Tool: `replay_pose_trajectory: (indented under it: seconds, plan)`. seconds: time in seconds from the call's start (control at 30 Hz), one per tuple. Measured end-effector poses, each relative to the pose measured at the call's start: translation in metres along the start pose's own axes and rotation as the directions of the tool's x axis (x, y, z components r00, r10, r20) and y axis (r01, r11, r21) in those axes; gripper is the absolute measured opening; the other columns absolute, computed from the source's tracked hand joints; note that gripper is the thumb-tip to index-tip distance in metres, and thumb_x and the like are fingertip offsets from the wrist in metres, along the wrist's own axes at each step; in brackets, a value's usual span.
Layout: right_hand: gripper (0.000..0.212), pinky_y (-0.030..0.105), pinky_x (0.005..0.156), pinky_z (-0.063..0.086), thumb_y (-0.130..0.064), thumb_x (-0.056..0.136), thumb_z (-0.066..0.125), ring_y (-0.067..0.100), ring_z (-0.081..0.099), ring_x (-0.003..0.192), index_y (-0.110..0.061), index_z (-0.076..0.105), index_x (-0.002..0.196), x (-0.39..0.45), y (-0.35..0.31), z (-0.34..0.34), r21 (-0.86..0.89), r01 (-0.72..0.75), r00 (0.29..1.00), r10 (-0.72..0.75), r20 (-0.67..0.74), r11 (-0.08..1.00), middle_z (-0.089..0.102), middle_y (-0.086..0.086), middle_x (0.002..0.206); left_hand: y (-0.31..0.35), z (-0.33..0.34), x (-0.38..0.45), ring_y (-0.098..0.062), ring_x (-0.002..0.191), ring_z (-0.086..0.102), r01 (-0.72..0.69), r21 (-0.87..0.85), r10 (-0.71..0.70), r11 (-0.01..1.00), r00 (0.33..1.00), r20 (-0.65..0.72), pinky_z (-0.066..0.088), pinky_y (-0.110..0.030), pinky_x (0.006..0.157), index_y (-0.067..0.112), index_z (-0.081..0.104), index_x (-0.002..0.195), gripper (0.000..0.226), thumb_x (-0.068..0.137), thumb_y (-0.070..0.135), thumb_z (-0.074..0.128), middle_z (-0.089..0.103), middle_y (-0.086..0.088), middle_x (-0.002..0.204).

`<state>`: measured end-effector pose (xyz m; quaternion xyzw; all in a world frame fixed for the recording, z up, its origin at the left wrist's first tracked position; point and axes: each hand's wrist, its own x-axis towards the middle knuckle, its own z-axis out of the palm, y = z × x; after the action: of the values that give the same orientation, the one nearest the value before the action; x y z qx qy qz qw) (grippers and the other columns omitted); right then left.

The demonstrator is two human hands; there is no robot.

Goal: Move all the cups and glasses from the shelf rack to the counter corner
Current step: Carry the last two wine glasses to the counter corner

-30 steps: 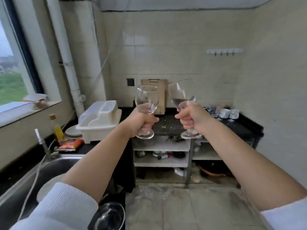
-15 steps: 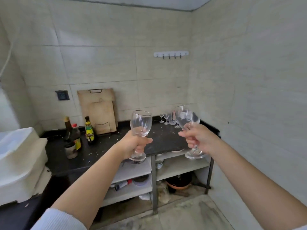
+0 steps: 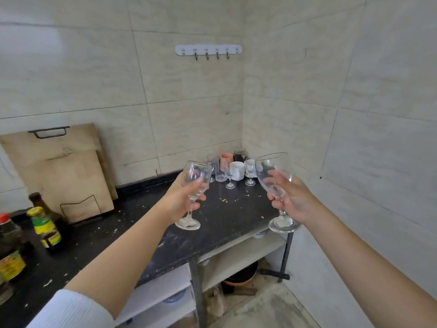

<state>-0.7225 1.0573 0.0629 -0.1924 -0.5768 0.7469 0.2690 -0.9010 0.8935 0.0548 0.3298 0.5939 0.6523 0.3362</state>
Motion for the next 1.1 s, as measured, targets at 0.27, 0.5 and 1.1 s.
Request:
replay_pose_trajectory:
  seconds: [0.27, 0.5, 1.1]
  plan:
    - [0.022, 0.025, 0.057, 0.054, -0.003, 0.079, 0.063, 0.010, 0.057, 0.075, -0.021, 0.052, 0.084, 0.164, 0.024, -0.049, -0.188, 0.037, 0.998, -0.028, 0.053, 0.981, 0.052, -0.001, 0.095, -0.025, -0.025, 0.162, -0.015, 0.080, 0.060, 0.020, -0.007, -0.021, 1.000, 0.954, -0.299, 0.053, -0.027, 0.062, 0.022, 0.045, 0.104, 0.017, 0.090, 0.019, 0.055, 0.057, -0.003, 0.097]
    - [0.045, 0.024, 0.073, 0.047, -0.007, 0.067, 0.077, 0.002, 0.054, 0.088, -0.033, 0.044, 0.084, 0.295, 0.048, -0.054, -0.410, 0.146, 0.989, -0.131, 0.066, 0.900, 0.053, -0.008, 0.096, -0.045, -0.058, 0.276, -0.018, 0.092, 0.055, 0.098, 0.153, 0.010, 0.983, 0.812, -0.583, 0.045, -0.036, 0.094, 0.011, 0.034, 0.128, 0.062, 0.079, 0.018, 0.071, 0.053, -0.004, 0.103]
    - [0.075, 0.028, 0.095, 0.042, -0.029, 0.066, 0.073, 0.017, 0.045, 0.120, -0.021, 0.037, 0.131, 0.528, 0.196, -0.011, -0.902, 0.199, 0.962, 0.099, 0.254, 0.382, 0.042, 0.002, 0.132, -0.165, -0.204, 0.499, -0.031, 0.111, 0.055, 0.457, 0.639, -0.105, 0.619, 0.855, -0.509, 0.044, -0.032, 0.083, 0.012, 0.038, 0.127, 0.070, 0.066, 0.017, 0.073, 0.059, -0.013, 0.124]
